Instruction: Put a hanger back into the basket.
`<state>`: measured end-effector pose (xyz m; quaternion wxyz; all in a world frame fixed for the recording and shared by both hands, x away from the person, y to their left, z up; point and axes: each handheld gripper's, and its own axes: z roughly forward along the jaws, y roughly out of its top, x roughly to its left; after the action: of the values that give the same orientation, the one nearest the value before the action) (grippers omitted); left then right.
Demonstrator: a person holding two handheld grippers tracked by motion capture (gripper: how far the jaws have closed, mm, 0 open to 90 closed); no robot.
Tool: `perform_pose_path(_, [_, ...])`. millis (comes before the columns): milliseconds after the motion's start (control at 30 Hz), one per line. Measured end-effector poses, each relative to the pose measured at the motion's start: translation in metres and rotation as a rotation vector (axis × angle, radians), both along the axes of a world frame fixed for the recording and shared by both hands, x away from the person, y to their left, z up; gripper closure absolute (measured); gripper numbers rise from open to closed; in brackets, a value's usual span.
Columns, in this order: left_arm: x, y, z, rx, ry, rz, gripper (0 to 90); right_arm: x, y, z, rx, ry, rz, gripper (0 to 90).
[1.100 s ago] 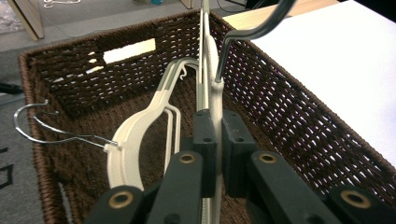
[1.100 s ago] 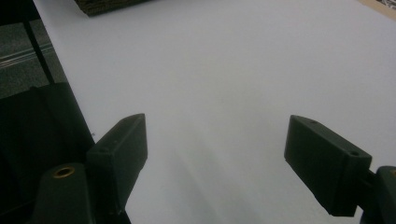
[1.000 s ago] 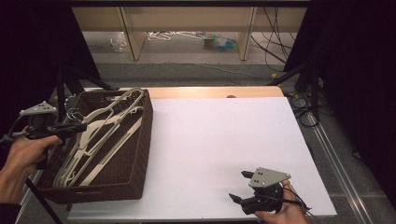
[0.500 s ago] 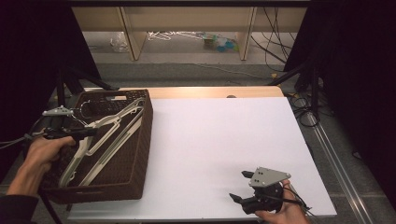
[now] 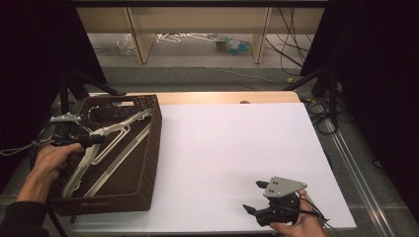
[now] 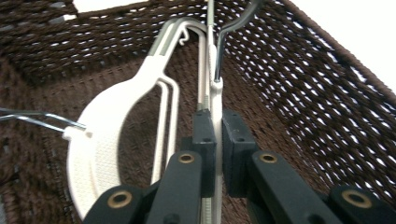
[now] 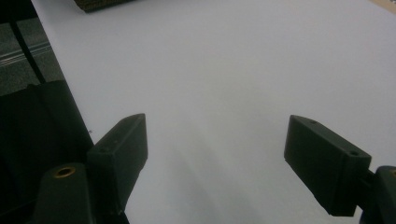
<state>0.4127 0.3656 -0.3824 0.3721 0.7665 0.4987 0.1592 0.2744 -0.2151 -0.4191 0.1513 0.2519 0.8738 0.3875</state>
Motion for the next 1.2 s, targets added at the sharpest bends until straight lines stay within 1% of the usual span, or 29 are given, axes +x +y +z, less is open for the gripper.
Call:
perform_pose_path(100, [0.002, 0.004, -0.003, -0.005, 0.002, 0.039, 83.0, 0.000, 0.000, 0.000, 0.000, 0.002, 0.000, 22.5])
perform_pose_path(133, [0.003, 0.006, -0.004, 0.013, -0.002, 0.039, 82.5, 0.000, 0.001, 0.000, 0.001, 0.002, 0.001, 22.5])
perform_pose_path(167, [0.004, 0.007, -0.005, 0.015, 0.001, 0.046, 82.2, 0.000, 0.001, 0.000, 0.003, 0.001, 0.003, 22.5])
perform_pose_path(233, [0.006, 0.009, -0.006, 0.051, -0.019, 0.036, 81.5, -0.001, 0.000, 0.000, -0.002, 0.005, -0.002, 22.5])
perform_pose_path(300, [0.006, 0.008, -0.007, 0.061, -0.029, 0.046, 80.8, 0.000, 0.000, 0.000, -0.001, 0.002, -0.004, 22.5])
perform_pose_path(333, [0.006, 0.006, -0.009, 0.037, -0.032, 0.081, 80.4, 0.000, 0.000, 0.000, 0.000, 0.001, -0.003, 22.5])
perform_pose_path(367, [0.008, 0.008, -0.009, 0.063, -0.053, 0.048, 80.1, 0.000, 0.000, 0.000, 0.001, -0.001, 0.001, 22.4])
perform_pose_path(400, [0.007, 0.007, -0.010, 0.044, -0.044, 0.082, 79.9, 0.000, 0.000, 0.000, 0.001, -0.001, 0.001, 22.4])
perform_pose_path(433, [0.008, 0.009, -0.011, 0.057, -0.044, 0.075, 79.6, 0.000, 0.000, 0.000, 0.002, 0.000, -0.001, 22.4])
perform_pose_path(467, [0.012, 0.016, -0.009, 0.141, -0.066, -0.008, 79.2, 0.000, 0.000, 0.000, 0.001, 0.003, -0.001, 22.4])
perform_pose_path(500, [0.011, 0.013, -0.012, 0.099, -0.069, 0.040, 78.8, 0.000, 0.000, 0.000, 0.002, 0.004, -0.001, 22.4])
perform_pose_path(533, [0.011, 0.014, -0.014, 0.111, -0.069, 0.041, 78.5, 0.000, 0.000, 0.000, 0.002, 0.001, -0.001, 22.4])
perform_pose_path(567, [0.013, 0.019, -0.013, 0.156, -0.068, 0.004, 78.1, -0.001, 0.000, 0.000, 0.000, 0.007, -0.002, 22.4])
perform_pose_path(600, [0.010, 0.014, -0.017, 0.101, -0.068, 0.090, 77.8, -0.001, 0.000, -0.001, 0.000, 0.007, -0.003, 22.4])
perform_pose_path(633, [0.011, 0.016, -0.017, 0.135, -0.061, 0.068, 77.4, 0.000, 0.001, -0.001, -0.001, 0.008, -0.003, 22.3])
perform_pose_path(667, [0.012, 0.017, -0.019, 0.135, -0.067, 0.075, 77.0, 0.000, 0.001, 0.000, 0.000, 0.010, -0.003, 22.4])
perform_pose_path(700, [0.014, 0.019, -0.019, 0.156, -0.061, 0.052, 76.7, 0.000, 0.001, -0.001, 0.001, 0.008, -0.001, 22.4])
perform_pose_path(733, [0.015, 0.020, -0.019, 0.157, -0.055, 0.062, 76.4, -0.001, 0.001, -0.001, 0.001, 0.007, -0.002, 22.3])
perform_pose_path(767, [0.015, 0.018, -0.023, 0.133, -0.057, 0.107, 76.1, -0.001, 0.001, -0.001, 0.000, 0.008, -0.002, 22.4])
perform_pose_path(800, [0.017, 0.021, -0.021, 0.178, -0.048, 0.064, 75.6, 0.000, 0.001, -0.001, -0.002, 0.004, 0.000, 22.3])
perform_pose_path(833, [0.017, 0.020, -0.023, 0.169, -0.044, 0.091, 74.9, 0.000, 0.001, -0.001, -0.002, 0.006, -0.002, 22.3])
perform_pose_path(867, [0.015, 0.017, -0.026, 0.132, -0.041, 0.147, 74.2, 0.000, 0.001, -0.001, 0.000, 0.009, -0.002, 22.3])
perform_pose_path(900, [0.016, 0.017, -0.027, 0.139, -0.041, 0.150, 73.1, 0.000, 0.001, -0.001, 0.002, 0.004, 0.000, 22.3])
perform_pose_path(933, [0.017, 0.020, -0.025, 0.173, -0.033, 0.108, 72.4, 0.001, 0.000, -0.001, 0.003, 0.002, -0.001, 22.3])
perform_pose_path(1000, [0.014, 0.018, -0.025, 0.172, -0.031, 0.153, 68.7, 0.001, 0.000, -0.001, 0.007, 0.003, -0.002, 22.3])
perform_pose_path(1067, [0.010, 0.016, -0.024, 0.180, -0.042, 0.194, 63.9, 0.001, -0.001, -0.001, 0.011, -0.002, -0.010, 22.2])
perform_pose_path(1133, [0.006, 0.016, -0.022, 0.174, -0.058, 0.244, 62.0, 0.002, -0.001, -0.001, 0.011, -0.007, -0.017, 22.1])
perform_pose_path(1167, [0.005, 0.017, -0.021, 0.174, -0.064, 0.260, 59.7, 0.002, -0.001, -0.001, 0.014, -0.007, -0.019, 22.1])
perform_pose_path(1200, [0.003, 0.017, -0.018, 0.187, -0.076, 0.254, 58.0, 0.002, -0.002, -0.001, 0.017, -0.013, -0.018, 22.1])
